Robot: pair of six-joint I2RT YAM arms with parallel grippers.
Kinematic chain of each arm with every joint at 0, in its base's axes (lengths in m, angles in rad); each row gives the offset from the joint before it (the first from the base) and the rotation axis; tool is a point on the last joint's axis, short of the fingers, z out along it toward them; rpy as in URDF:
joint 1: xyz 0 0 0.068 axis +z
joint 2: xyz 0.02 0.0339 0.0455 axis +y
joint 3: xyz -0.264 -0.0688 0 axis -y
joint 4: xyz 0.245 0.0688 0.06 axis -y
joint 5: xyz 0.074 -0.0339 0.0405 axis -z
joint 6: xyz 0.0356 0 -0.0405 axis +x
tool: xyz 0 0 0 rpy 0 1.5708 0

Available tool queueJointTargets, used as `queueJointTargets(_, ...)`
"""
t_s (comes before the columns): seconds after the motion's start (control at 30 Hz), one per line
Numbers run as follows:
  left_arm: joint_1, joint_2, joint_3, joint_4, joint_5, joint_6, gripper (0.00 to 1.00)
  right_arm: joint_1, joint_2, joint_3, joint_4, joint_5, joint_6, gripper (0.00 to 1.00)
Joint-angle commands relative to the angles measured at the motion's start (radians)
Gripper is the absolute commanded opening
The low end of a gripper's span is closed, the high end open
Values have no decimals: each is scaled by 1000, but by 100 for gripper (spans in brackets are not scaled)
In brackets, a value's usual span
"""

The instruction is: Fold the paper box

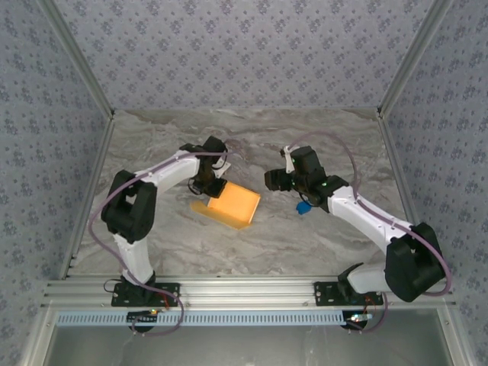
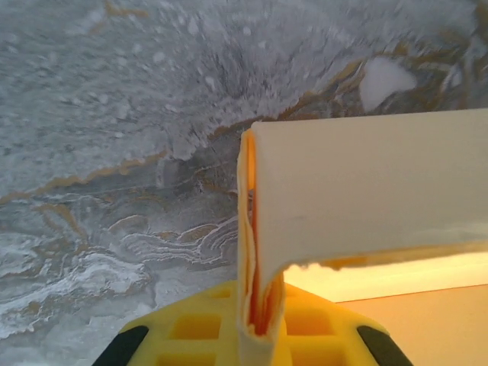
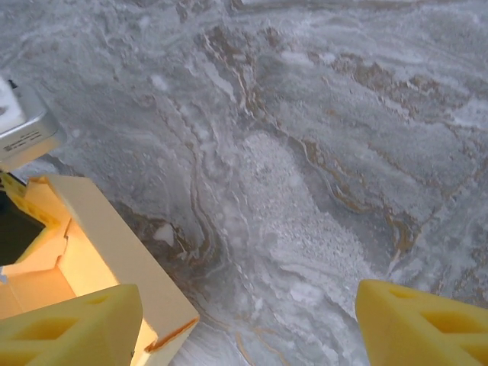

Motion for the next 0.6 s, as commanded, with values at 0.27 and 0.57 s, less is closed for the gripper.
queueJointTargets(0.27,-2,266,321,-364,-46,155,16,-5,-36,-69,-16,67,16,76)
queueJointTargets(0.57,-43,433,519,-449,-150,167,20,-9,-37,-89,-34,95,13,76)
